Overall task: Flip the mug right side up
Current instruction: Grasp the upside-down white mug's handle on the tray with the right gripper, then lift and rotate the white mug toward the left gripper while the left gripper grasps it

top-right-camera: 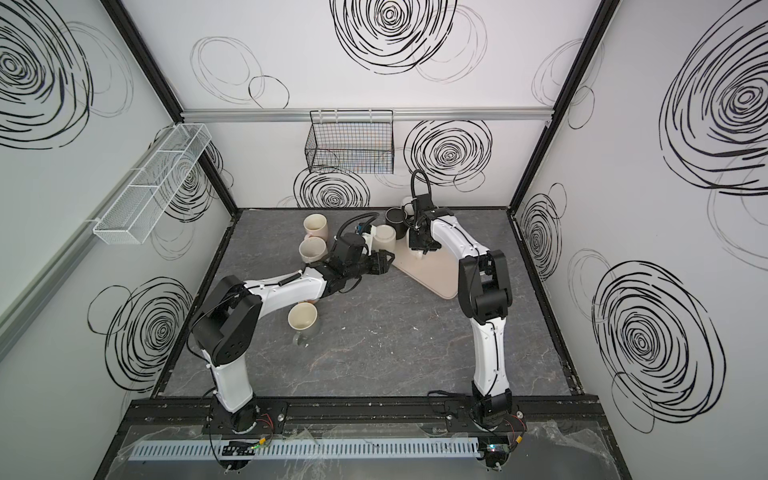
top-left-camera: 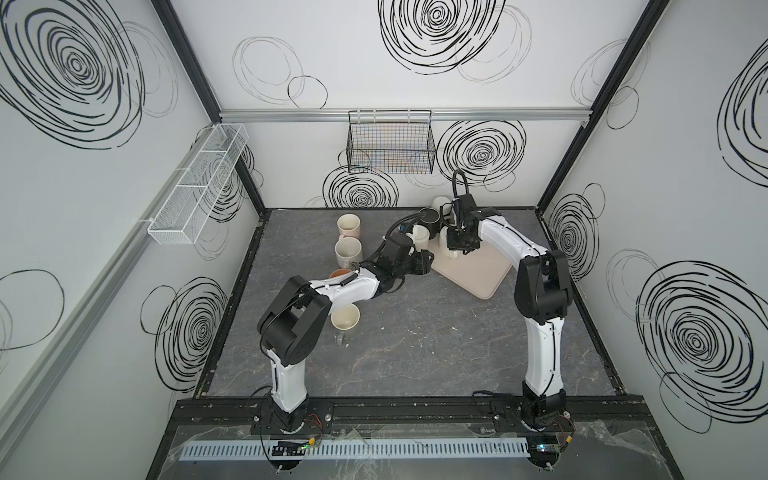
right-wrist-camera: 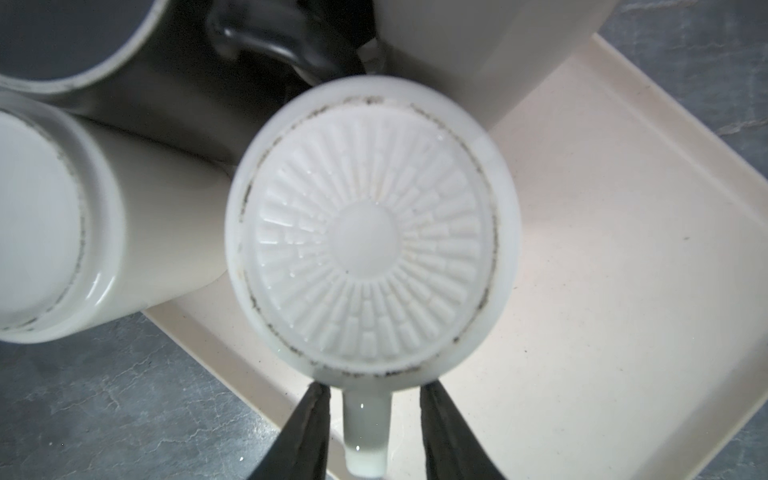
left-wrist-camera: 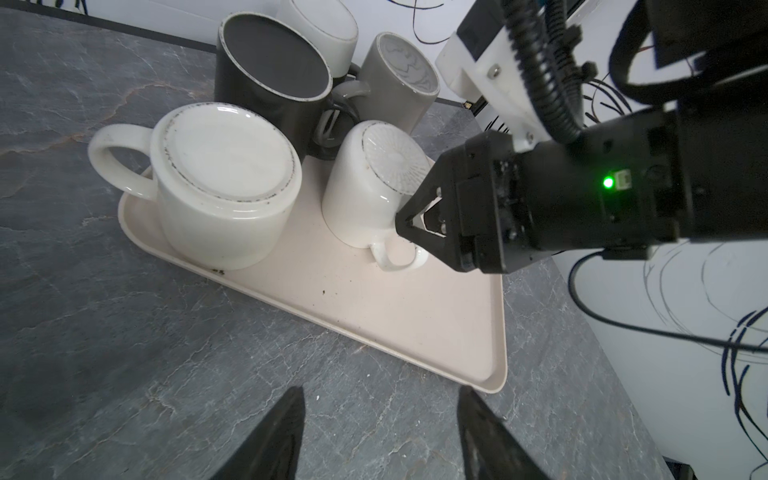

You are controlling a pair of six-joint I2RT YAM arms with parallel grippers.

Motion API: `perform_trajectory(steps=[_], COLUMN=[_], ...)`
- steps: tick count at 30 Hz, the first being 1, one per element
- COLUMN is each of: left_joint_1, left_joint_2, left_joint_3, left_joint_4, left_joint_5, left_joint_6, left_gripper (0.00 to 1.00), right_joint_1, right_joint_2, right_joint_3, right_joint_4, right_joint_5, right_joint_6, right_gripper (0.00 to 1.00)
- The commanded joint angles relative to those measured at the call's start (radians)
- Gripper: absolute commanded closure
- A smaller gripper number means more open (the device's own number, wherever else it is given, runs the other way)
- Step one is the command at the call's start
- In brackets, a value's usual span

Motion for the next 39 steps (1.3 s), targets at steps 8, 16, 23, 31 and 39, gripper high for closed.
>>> perform_trajectory(steps=[8, 16, 23, 31, 39], left_joint_1=[0.006, 0.006, 0.004, 0.006, 0.025], left_joint_2=[-0.045, -0.073, -0.120, -0.194, -0.304], left_joint_3=[-0.006, -0.006, -0.020, -0.054, -0.102], left_joint_4=[0.032, 0.016, 0.004, -0.005, 0.007], left_joint_5=[-0.014, -0.024, -0.038, -0.053, -0.037], left_joint_6=[0.015, 0.025, 0.033, 0.044, 0.092], left_gripper=[0.38, 0.38, 0.38, 0.38, 0.37], right_joint_1=[-0.004, -0.002, 0.011, 0.017, 0.016], right_joint_2=[0.049, 0.002, -0.178, -0.403, -0.601], right_joint_3=[0.040, 0.011, -0.181, -0.434, -0.568], right_joint_4=[-0.048, -0.043, 0.087, 0.334, 0.538], right_joint_5=[0.052, 0.071, 0.042, -0.098, -0.225], right_joint_6=[-0.028, -0.041, -0.020, 0.043, 0.073], right_gripper=[0.72, 0.99, 1.00, 1.00, 1.00])
